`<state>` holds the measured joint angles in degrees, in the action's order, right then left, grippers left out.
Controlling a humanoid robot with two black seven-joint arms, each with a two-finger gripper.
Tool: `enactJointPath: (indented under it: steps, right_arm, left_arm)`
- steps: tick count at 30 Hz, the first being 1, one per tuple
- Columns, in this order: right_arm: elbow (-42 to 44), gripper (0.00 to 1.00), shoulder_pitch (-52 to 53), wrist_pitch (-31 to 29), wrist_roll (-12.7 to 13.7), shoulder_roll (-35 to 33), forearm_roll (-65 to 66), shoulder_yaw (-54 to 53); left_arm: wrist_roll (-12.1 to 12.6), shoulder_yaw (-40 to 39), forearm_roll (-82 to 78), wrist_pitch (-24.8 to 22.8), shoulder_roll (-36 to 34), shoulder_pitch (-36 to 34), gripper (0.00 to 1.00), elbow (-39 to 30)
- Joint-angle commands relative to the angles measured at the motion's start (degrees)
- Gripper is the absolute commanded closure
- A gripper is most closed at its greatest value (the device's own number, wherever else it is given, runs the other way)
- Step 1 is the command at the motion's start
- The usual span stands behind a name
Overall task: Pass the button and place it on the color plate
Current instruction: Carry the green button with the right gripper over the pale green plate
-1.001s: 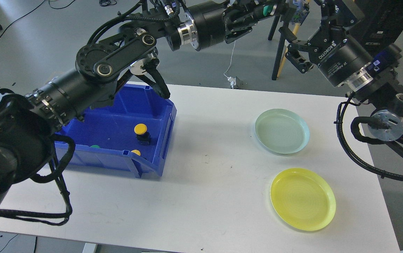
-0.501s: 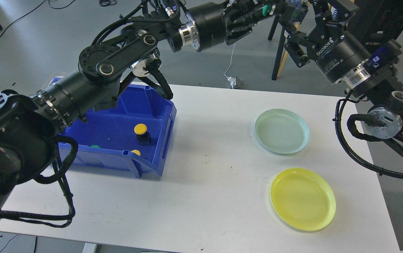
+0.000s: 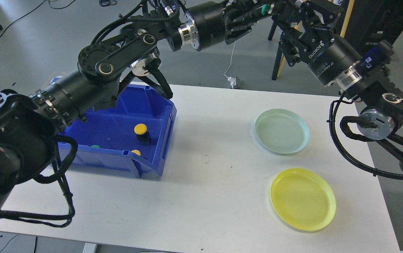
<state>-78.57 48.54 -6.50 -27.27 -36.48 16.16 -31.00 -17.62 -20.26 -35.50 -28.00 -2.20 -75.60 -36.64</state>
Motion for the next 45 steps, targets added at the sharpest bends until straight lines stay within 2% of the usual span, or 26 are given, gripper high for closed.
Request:
enactJointPath:
  steps: [1,3,4,5,9,25,31,35,39,45]
  right_arm:
    - [0.0,0.93,0.1,-0.1,-0.1,0.0,0.0,-0.1]
    - [0.1,0.93,0.4,-0.1,-0.1,0.0,0.0,0.0]
    - [0.1,0.93,0.6,-0.1,-0.1,0.0,-0.1,0.0]
    - [0.1,0.93,0.7,-0.1,-0.1,0.0,-0.1,0.0]
    - [0.1,0.93,0.8,-0.1,-0.1,0.0,-0.1,0.0]
    - [0.6,0.93,0.8,0.0,0.6,-1.0,0.0,0.0]
    - [4.2,0.93,0.2,-0.1,1.1,-4.1,-0.2,0.0]
    - [8.5,0.92,-2.0,-0.2,2.0,-5.0,0.0,2.2]
    - [15.4,0.92,-2.6,-0.5,2.1,-4.3,0.0,10.1]
    - [27.5,0.91,-2.6,-0.5,2.2,3.9,-0.1,21.8]
  left_arm:
    - [0.1,0.2,-0.1,0.0,0.0,0.1,0.64,0.0]
    - [0.2,0.2,-0.1,0.0,0.0,0.1,0.42,0.1]
    - [0.5,0.0,-0.1,0.0,0.0,0.1,0.23,0.1]
    - [0.6,-0.2,0.0,0.0,0.0,0.1,0.12,0.2]
    - [1.2,-0.2,-0.1,0.0,-0.2,0.1,0.06,0.3]
    - [1.5,-0.2,-0.2,0.0,-1.0,0.1,0.02,0.1]
    - [1.5,0.0,-0.3,0.0,-5.3,0.3,0.02,-1.0]
    - [1.5,0.3,-0.4,0.0,-10.4,0.5,0.02,-1.9]
    - [0.7,-0.5,-0.4,0.0,-15.0,0.7,0.02,-1.8]
    - [-1.5,-3.6,-0.2,0.0,-18.0,0.8,0.01,-1.8]
